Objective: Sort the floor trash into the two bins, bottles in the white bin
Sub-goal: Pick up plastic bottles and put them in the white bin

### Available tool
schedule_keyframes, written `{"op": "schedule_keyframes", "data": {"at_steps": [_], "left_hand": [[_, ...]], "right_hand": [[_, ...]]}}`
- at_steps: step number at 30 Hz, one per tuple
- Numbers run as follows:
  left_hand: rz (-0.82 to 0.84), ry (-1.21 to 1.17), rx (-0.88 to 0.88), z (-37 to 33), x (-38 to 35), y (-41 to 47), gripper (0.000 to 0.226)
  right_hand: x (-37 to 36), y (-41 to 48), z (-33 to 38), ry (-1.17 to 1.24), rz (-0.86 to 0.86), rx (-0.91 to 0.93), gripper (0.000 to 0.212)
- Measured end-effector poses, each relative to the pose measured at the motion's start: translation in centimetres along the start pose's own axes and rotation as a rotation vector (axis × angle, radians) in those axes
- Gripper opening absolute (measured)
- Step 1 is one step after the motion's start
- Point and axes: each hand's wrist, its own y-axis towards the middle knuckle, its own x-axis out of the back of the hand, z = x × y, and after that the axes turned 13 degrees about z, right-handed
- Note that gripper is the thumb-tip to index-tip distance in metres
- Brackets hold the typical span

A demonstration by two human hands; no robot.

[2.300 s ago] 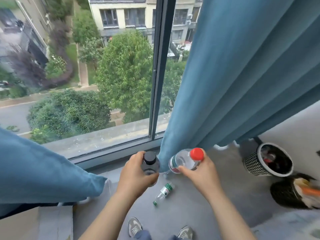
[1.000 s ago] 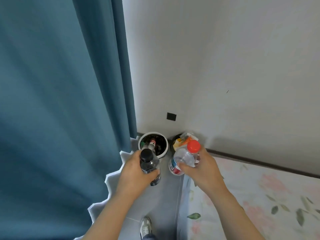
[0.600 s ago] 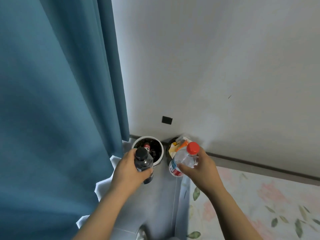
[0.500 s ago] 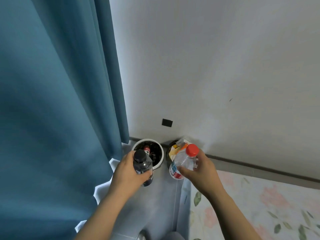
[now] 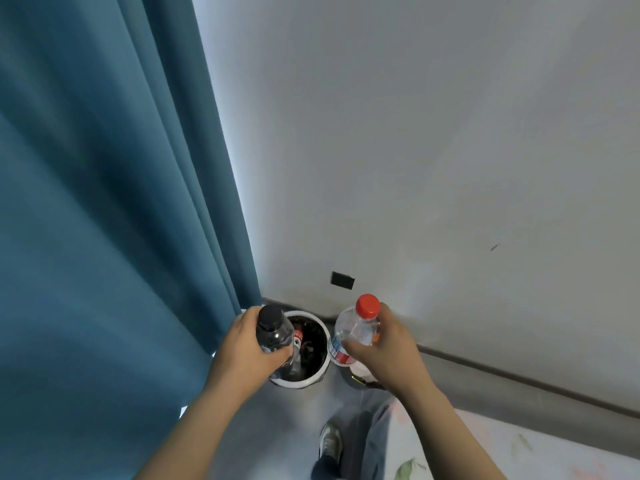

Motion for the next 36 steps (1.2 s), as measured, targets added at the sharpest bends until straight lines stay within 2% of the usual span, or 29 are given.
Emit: {"op": "schedule_keyframes", "data": {"at_steps": [7, 14, 23, 30, 36], "left_hand": [[-0.046, -0.057, 0.03, -3.0, -1.7, 6.9, 0.049], [-0.053, -0.026, 0.076, -3.1, -2.3, 11.1, 0.051], [0.025, -0.003, 0.225, 2.9, -2.4, 15.4, 0.052], [0.174, 0.002, 0.368, 9.6, -4.3, 19.3, 0.051], [0.272, 0.012, 0.424, 15.2, -7.5, 23.6, 0.054]], "right_hand": [[4.5, 7.5, -0.3, 0.015, 0.066, 0.032, 0.04], [5.1, 12.7, -1.4, -0.023, 0.13, 0.019, 0.047], [1.0, 18.0, -4.2, -0.034, 0.251, -0.072, 0.038], [-3.8, 22.0, -7.8, -0.032, 0.302, -0.181, 0.042], [-8.5, 26.3, -12.5, -0.065, 0.313, -0.245, 0.042]]}}
